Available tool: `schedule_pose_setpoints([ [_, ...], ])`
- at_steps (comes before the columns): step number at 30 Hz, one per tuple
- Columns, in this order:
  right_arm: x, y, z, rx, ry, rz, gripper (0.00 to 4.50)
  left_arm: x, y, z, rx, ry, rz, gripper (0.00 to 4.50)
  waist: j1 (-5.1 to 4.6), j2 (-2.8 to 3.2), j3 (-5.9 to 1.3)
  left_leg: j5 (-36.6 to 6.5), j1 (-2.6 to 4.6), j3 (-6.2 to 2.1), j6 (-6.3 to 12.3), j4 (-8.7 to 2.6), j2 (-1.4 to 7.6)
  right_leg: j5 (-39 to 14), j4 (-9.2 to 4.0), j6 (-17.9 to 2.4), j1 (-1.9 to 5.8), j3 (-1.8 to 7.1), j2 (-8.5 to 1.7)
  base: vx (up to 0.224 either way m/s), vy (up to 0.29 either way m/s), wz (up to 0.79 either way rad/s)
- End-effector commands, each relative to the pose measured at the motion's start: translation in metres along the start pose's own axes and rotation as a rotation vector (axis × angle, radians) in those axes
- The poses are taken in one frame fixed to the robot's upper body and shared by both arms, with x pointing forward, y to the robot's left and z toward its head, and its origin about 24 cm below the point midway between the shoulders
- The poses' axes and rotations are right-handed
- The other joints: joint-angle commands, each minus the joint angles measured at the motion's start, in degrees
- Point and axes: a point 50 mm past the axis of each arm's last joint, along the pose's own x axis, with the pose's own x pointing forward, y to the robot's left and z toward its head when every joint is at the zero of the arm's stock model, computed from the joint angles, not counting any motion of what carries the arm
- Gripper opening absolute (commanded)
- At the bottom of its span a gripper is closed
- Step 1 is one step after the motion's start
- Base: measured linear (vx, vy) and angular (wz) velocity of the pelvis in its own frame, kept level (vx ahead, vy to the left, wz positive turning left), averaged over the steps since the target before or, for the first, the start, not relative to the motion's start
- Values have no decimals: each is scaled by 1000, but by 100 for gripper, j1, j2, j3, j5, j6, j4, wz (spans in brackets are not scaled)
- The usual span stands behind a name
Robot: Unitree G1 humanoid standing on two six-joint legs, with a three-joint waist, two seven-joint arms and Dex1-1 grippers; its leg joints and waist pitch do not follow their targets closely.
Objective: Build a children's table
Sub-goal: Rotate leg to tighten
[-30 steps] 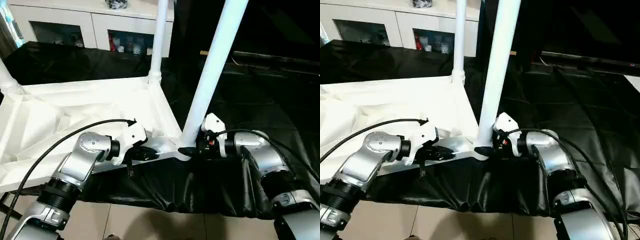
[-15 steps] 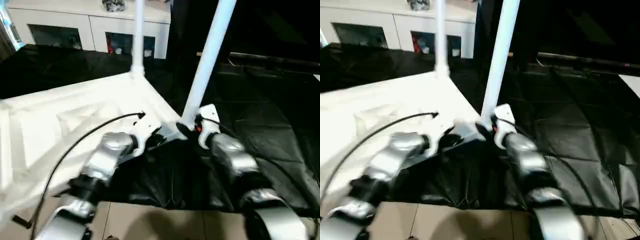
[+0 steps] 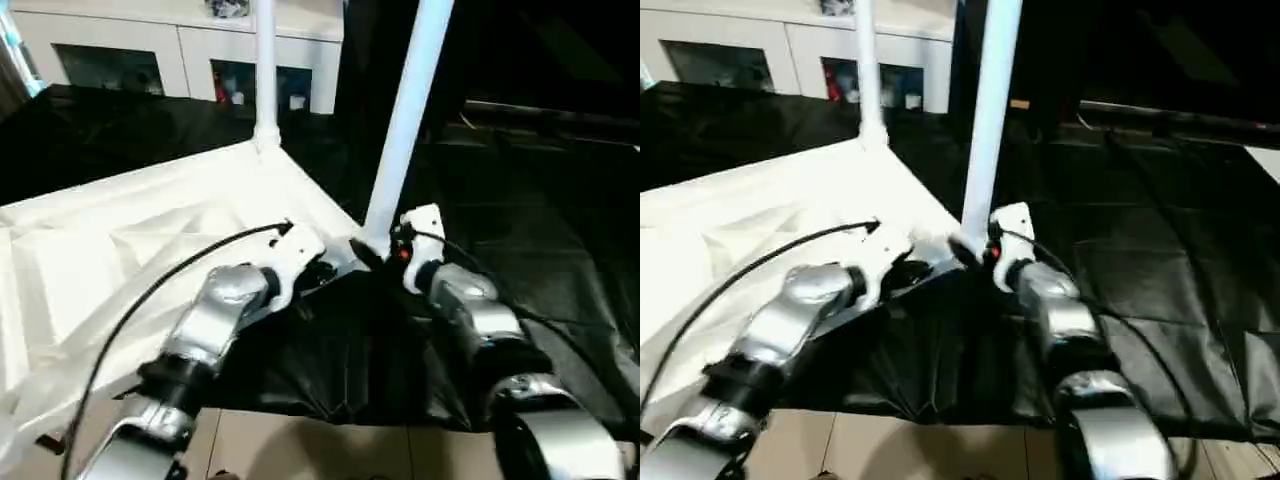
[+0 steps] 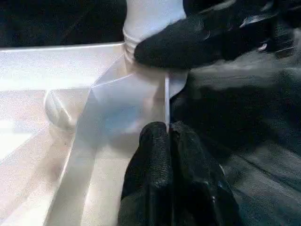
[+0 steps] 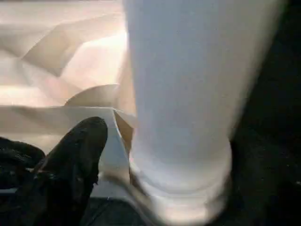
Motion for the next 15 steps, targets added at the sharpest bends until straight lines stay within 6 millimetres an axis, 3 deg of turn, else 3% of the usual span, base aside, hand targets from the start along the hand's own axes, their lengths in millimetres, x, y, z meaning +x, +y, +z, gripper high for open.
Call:
schedule_pose_setpoints([
  [1,-1,6,7,-75,0,129,413,2,-12,20,72,-96,-128,0,-3,38,-440,-1157,54,11,230,-378,134,-1337,-400,-1178,348,256,-404,0,0,0],
  [8,-28,-4,7,-131,57,349,413,-17,-10,7,85,-50,-229,0,13,66,-430,-1191,54,1,274,-386,141,-1199,-390,-1247,356,257,-395,0,0,0],
  [9,-30,-5,7,-131,61,366,385,-18,-10,7,85,-46,-236,0,20,62,-437,-1179,61,4,286,-381,141,-1153,-383,-1275,357,256,-394,0,0,0],
  [13,-36,-6,6,-156,100,442,378,-24,-9,5,93,-39,-282,0,18,59,-423,-1293,69,1,252,-388,144,-1358,-405,-1284,345,251,-398,0,0,0],
  [15,-37,-5,6,-167,114,463,339,-27,-9,5,95,-38,-294,0,22,50,-422,-1316,70,1,223,-386,141,-1472,-406,-1257,342,254,-401,0,0,0],
])
